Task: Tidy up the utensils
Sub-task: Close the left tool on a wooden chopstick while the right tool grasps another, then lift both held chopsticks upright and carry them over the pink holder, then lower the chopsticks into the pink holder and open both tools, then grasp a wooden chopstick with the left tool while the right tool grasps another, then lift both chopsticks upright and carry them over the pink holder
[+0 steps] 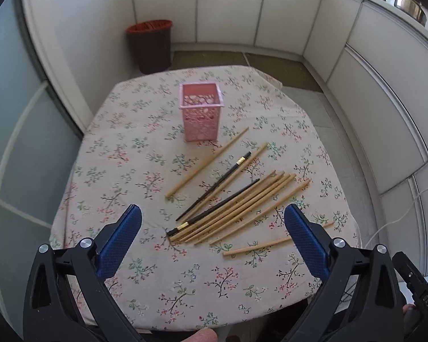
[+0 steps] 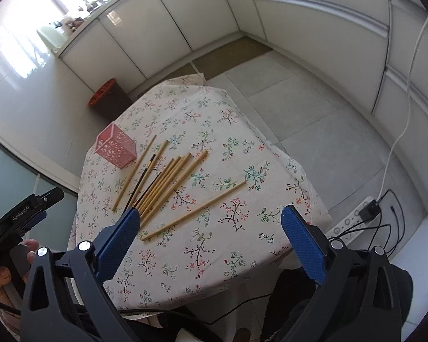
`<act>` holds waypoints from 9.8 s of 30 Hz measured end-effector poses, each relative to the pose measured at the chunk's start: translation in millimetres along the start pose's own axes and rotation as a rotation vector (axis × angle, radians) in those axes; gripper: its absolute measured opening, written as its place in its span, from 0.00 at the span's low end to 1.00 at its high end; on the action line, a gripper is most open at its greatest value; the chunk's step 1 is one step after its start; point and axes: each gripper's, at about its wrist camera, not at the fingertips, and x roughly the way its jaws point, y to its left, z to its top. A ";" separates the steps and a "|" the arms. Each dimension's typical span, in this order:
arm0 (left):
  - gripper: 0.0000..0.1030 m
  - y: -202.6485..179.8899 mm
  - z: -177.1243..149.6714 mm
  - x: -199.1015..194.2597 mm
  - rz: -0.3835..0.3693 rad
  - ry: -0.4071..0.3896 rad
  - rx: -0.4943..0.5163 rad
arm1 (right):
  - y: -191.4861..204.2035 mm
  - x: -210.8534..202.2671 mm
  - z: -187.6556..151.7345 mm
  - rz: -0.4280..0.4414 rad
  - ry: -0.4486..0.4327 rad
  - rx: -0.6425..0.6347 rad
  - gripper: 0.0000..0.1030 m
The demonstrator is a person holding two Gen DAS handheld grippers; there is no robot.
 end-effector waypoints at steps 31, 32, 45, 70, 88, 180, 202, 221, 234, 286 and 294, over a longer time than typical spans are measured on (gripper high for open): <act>0.10 -104.7 82.3 239.9 -0.065 0.291 0.473 | -45.8 142.8 19.3 -0.094 0.345 0.322 0.80; 0.10 -102.5 80.1 231.0 -0.074 0.268 0.467 | -41.7 144.7 20.2 -0.099 0.349 0.333 0.76; 0.10 -35.9 33.5 42.7 -0.228 -0.110 0.337 | -5.9 183.2 40.1 -0.412 0.325 0.446 0.49; 0.02 16.6 15.1 -70.6 -0.300 -0.325 0.163 | 65.6 43.9 49.1 -0.068 -0.027 0.201 0.05; 0.22 1.3 -27.0 156.7 -0.099 0.412 0.437 | 75.1 -1.7 62.3 0.033 -0.112 0.083 0.05; 0.62 46.4 108.7 -41.8 -0.027 -0.482 -0.061 | 243.5 38.7 136.2 0.142 -0.281 -0.383 0.48; 0.93 -36.4 57.3 26.6 -0.042 -0.221 0.222 | 76.6 37.1 68.1 -0.050 -0.118 -0.218 0.93; 0.40 -91.4 47.8 204.3 -0.126 0.315 0.305 | -12.3 118.3 59.7 -0.043 0.277 0.104 0.93; 0.12 -96.4 49.6 238.2 -0.084 0.334 0.349 | -5.5 144.1 73.0 -0.073 0.298 0.127 0.93; 0.04 -17.4 43.6 -39.9 -0.207 -0.240 0.208 | 126.6 9.4 88.8 0.053 -0.186 -0.220 0.07; 0.04 -5.4 69.7 -71.9 -0.174 -0.340 0.134 | 146.7 -18.7 105.5 0.133 -0.216 -0.216 0.07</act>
